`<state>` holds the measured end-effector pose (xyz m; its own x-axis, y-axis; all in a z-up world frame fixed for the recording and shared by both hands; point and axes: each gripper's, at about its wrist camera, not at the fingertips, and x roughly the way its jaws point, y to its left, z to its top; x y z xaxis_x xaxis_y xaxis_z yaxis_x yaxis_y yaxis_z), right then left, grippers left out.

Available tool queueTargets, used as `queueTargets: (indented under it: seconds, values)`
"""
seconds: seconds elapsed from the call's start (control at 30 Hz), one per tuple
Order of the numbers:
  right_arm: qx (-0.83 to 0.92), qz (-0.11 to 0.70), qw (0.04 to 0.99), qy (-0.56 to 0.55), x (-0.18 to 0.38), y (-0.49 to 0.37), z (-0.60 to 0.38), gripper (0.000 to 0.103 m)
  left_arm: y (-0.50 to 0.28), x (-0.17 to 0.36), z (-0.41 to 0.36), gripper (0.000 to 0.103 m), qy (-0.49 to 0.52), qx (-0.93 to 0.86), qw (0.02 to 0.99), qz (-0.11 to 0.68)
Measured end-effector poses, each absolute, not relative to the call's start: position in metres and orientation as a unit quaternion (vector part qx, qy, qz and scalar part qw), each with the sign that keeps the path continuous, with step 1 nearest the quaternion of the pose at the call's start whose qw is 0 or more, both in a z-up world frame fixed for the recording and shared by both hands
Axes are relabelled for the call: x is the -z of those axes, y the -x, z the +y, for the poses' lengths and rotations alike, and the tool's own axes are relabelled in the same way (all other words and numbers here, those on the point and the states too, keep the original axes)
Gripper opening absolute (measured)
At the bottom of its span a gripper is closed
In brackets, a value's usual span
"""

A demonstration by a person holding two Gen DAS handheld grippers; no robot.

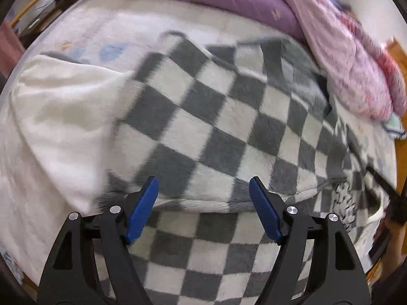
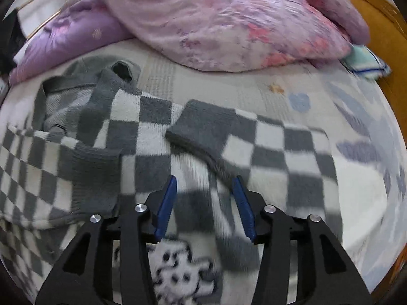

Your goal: Fold large clothes

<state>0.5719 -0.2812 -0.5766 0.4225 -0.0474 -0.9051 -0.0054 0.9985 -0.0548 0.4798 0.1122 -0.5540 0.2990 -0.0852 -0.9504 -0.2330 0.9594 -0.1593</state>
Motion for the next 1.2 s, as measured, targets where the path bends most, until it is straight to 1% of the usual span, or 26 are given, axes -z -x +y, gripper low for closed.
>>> queueTargets:
  seconds: [0.17,0.3,0.33,0.4,0.47,0.57,0.63,0.77,0.9,1.0,1.07,1.13,1.2]
  values:
    - [-0.004,0.553,0.831,0.064,0.606,-0.6,-0.275,0.045,-0.501,0.582,0.089,0.075,0.083,-0.05,0.787,0.609]
    - [-0.007,0.564,0.82,0.098,0.627,-0.615,-0.269,0.048,-0.506,0.597,0.089,0.075,0.072,-0.046,0.775,0.626]
    - [-0.003,0.56,0.824,0.086,0.625,-0.617,-0.273,0.045,-0.506,0.597,0.089,0.075,0.07,-0.044,0.776,0.625]
    - [-0.002,0.552,0.833,0.048,0.616,-0.619,-0.283,0.018,-0.506,0.594,0.089,0.076,0.073,-0.038,0.779,0.622]
    - [0.004,0.541,0.841,0.023,0.603,-0.617,-0.289,0.012,-0.505,0.592,0.093,0.076,0.088,-0.033,0.78,0.618]
    - [0.003,0.515,0.857,-0.022,0.569,-0.604,-0.291,0.012,-0.501,0.582,0.106,0.076,0.128,-0.02,0.785,0.606]
    - [-0.01,0.489,0.871,-0.05,0.535,-0.588,-0.275,0.012,-0.497,0.568,0.12,0.076,0.142,-0.019,0.792,0.594]
    - [-0.057,0.451,0.885,-0.095,0.483,-0.557,-0.209,0.012,-0.491,0.55,0.148,0.076,0.169,-0.027,0.795,0.582]
    - [-0.113,0.44,0.88,-0.139,0.464,-0.541,-0.124,0.012,-0.485,0.531,0.181,0.076,0.175,-0.037,0.8,0.572]
    - [-0.154,0.448,0.864,-0.169,0.471,-0.534,-0.062,0.012,-0.478,0.523,0.2,0.076,0.166,-0.043,0.802,0.573]
    - [-0.176,0.464,0.852,-0.165,0.483,-0.533,-0.025,0.012,-0.474,0.52,0.212,0.076,0.16,-0.049,0.804,0.571]
    - [-0.182,0.493,0.838,-0.149,0.509,-0.535,0.007,0.013,-0.47,0.52,0.225,0.076,0.161,-0.055,0.801,0.573]
    - [-0.179,0.532,0.816,-0.137,0.544,-0.537,0.027,0.019,-0.468,0.523,0.23,0.076,0.164,-0.058,0.798,0.577]
